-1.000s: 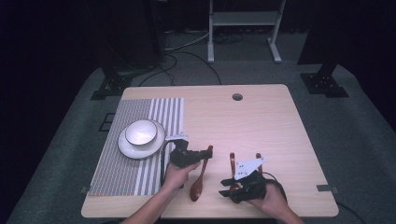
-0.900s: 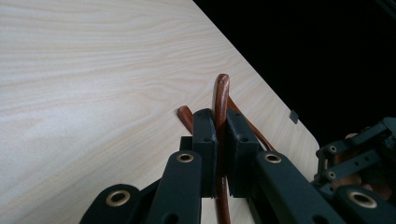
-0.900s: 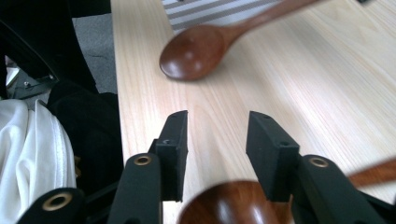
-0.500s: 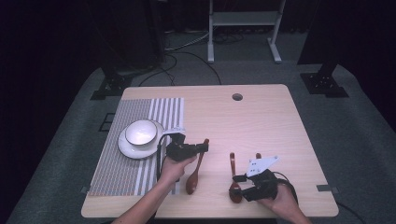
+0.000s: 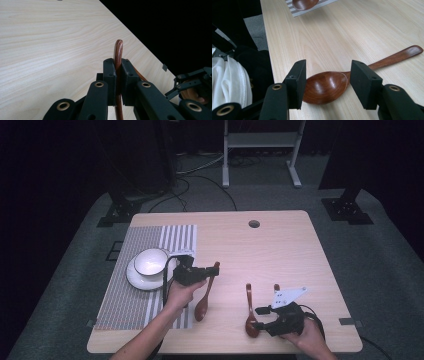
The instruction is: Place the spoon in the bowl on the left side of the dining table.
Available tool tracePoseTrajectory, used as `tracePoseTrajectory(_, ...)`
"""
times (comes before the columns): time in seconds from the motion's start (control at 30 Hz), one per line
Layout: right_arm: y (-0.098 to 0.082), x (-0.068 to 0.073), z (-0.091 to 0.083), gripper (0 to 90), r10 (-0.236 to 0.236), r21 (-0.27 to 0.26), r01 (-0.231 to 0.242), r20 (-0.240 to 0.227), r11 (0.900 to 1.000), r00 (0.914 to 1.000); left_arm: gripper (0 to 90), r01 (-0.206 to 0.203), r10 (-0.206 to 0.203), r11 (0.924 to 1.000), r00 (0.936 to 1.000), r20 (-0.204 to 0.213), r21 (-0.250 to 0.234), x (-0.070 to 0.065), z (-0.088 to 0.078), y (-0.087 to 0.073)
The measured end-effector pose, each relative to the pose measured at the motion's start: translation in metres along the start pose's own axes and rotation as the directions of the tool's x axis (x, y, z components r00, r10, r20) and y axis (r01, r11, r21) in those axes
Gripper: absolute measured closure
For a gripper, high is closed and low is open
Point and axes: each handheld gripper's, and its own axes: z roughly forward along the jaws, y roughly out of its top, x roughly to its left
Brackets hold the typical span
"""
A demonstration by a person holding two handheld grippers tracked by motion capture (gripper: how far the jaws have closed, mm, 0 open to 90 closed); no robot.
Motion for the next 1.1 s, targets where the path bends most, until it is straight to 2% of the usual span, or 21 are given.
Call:
tracePoseTrajectory(0.3,-0.003,-0.001,-0.002,44.6,0.013,-0.007,-0.013,0.0,1.0,0.9999,84.3,-0.023,0.023,0.9997,0.9994,-0.027,0.004,0.001,-0.009,0.012)
tracePoseTrajectory(0.7,-0.004,-0.002,-0.005,44.2,0.027,-0.016,-0.027,0.0,1.0,0.9996,84.3,-0.023,0.022,0.9997,0.9972,-0.071,-0.01,0.008,-0.02,0.024)
tracePoseTrajectory(0.9,-0.005,-0.003,-0.007,44.2,0.032,-0.02,-0.032,0.003,0.999,0.9995,84.3,-0.032,0.029,0.9992,0.9937,-0.108,-0.023,0.013,-0.029,0.037)
tracePoseTrajectory(1.1,-0.006,-0.004,-0.007,44.1,0.03,-0.02,-0.03,0.003,0.999,0.9995,84.2,-0.025,0.019,0.9991,0.9897,-0.142,-0.036,0.021,-0.036,0.048)
